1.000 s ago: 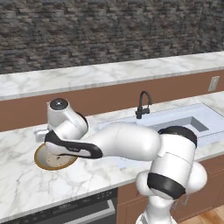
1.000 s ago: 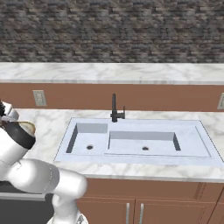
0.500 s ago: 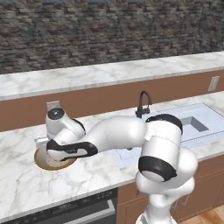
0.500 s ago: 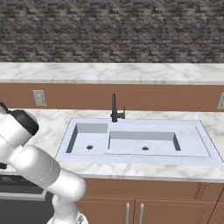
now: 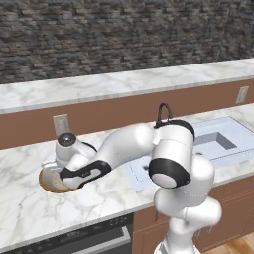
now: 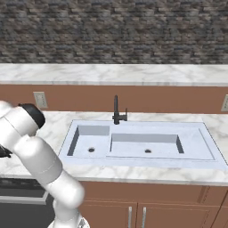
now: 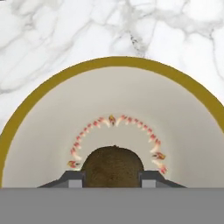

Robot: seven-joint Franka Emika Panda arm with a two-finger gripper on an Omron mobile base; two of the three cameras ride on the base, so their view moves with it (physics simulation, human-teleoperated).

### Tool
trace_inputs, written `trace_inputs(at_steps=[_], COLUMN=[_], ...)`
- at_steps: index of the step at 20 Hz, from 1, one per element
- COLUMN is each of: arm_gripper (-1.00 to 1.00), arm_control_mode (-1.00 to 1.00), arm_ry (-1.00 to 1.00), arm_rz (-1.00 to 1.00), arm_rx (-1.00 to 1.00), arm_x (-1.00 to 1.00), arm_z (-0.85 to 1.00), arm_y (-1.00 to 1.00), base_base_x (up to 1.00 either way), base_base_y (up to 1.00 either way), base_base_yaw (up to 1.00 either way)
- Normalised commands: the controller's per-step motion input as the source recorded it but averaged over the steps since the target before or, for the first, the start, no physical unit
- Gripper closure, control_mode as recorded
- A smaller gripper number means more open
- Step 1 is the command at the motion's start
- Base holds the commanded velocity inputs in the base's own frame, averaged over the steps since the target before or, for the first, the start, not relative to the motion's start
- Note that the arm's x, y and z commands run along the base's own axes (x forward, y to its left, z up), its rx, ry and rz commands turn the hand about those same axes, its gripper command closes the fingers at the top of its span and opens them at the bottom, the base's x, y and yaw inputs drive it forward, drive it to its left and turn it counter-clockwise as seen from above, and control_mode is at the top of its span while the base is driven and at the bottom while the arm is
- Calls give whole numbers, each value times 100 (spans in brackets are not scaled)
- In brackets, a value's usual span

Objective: Pick the peachs from the cabinet and place them in one bowl. Pick the kiwi from the sink and place it in the other bowl.

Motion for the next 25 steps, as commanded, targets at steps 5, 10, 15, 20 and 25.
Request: trace_inputs(at_steps=[5,10,15,20,25], arm_gripper=[-100,-100,-100,-100,-100], arm_control_mode=[-100,-100,-100,-100,-100], arm_ry=[-5,-4,-1,-2,0], arm_rz=[-1,-2,-3,-3,0], arm_rx=[0,0,0,5,6], arm_x=[27,20,22,-16,-48], arm_z=[-13,1,9,84,100], arm_y=[9,15,22,4,-8], base_base_x=[0,0,0,0,0], base_base_y=[0,0,0,0,0], base_base_yaw=[0,0,0,0,0])
